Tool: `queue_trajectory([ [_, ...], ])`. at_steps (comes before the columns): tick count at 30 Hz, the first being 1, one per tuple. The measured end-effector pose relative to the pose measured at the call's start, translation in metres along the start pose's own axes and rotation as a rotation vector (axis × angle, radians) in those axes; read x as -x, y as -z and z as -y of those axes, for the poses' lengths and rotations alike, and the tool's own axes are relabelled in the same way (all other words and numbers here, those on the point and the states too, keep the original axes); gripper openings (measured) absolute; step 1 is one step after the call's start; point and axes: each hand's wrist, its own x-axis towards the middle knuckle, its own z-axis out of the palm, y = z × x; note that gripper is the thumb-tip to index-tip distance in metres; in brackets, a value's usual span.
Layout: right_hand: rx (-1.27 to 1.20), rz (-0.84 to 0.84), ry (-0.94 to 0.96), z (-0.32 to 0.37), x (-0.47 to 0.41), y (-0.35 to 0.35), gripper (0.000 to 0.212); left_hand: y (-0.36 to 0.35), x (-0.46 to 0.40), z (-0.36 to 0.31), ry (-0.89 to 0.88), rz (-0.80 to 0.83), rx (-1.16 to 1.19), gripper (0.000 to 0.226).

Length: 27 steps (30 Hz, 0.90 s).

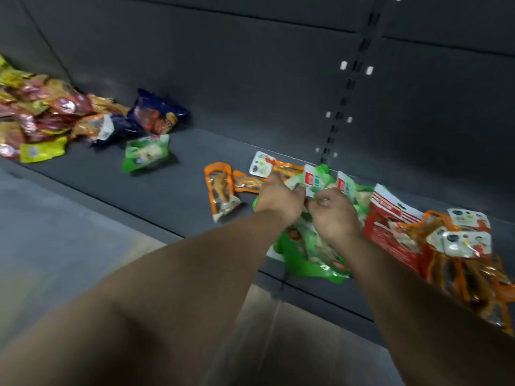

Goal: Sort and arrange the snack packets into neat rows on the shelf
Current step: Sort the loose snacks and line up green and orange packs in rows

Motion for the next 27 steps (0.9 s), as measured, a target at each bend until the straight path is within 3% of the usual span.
queue_trajectory([
  [7,0.015,0.162,0.079,0.063,0.009,-0.092,0.007,0.083,-0.033,0.063,0.180,-0.163,0.107,0.048],
  [11,0.067,0.210,0.056,0.062,0.012,-0.108,0.028,0.089,-0.035,0.086,0.218,-0.122,0.060,0.052],
  [19,0.130,-0.010,-0.018,0.046,-0.006,-0.078,0.027,0.048,-0.038,0.059,-0.021,-0.003,0.001,0.056],
  [21,0.187,-0.039,-0.024,0.038,-0.010,-0.060,0.034,0.032,-0.039,0.046,-0.065,0.006,-0.015,0.054],
  [27,0.351,-0.177,-0.236,-0.006,-0.005,0.002,0.043,-0.024,-0.023,0.008,-0.231,0.110,-0.088,0.054],
])
